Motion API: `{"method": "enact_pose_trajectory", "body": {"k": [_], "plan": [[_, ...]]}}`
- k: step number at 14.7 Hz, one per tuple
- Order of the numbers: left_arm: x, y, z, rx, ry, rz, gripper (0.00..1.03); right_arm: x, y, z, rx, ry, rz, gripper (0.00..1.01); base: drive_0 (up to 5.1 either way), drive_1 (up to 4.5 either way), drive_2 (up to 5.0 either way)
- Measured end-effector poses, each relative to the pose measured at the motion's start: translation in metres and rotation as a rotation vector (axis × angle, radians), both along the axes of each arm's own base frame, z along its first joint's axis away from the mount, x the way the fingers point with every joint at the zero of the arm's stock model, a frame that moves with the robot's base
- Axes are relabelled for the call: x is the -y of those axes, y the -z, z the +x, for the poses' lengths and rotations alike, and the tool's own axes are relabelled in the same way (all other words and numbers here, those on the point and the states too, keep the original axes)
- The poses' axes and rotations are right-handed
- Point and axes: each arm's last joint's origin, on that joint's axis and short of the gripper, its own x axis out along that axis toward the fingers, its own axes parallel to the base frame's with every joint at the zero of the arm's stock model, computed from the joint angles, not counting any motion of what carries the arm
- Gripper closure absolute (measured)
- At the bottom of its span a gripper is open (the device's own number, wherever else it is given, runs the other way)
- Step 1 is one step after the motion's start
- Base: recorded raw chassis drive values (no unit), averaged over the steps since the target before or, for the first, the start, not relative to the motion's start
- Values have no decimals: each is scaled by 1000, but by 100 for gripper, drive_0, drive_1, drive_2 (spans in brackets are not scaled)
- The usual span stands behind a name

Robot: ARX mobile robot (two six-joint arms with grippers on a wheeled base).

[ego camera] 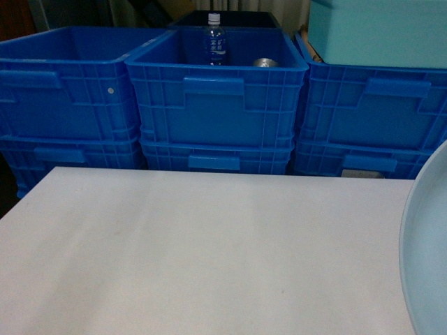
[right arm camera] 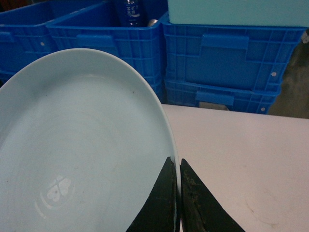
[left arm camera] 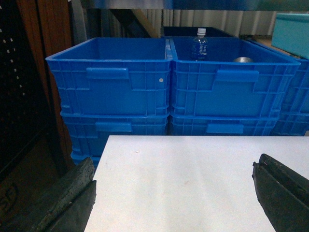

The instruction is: Place blue tray on left shelf second layer neatly

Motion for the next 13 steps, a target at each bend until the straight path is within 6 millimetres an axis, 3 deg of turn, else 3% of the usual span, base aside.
{"method": "enact_pose_trajectory", "body": {"k": [1,4,10,13], "plan": [[0,0,0,0,0,0,5,-24,-3,-14,37,-84,-23,99,0,0,0],[0,0,0,0,0,0,5,-42,-3,-14,38,-148,-27,99,0,0,0],[0,0,0,0,0,0,5,-36,13,-14,-2,-86,-30,99,0,0,0],[0,0,0,0,0,0,5,-37,12,-14,23,-71,-35,99,0,0,0]]}}
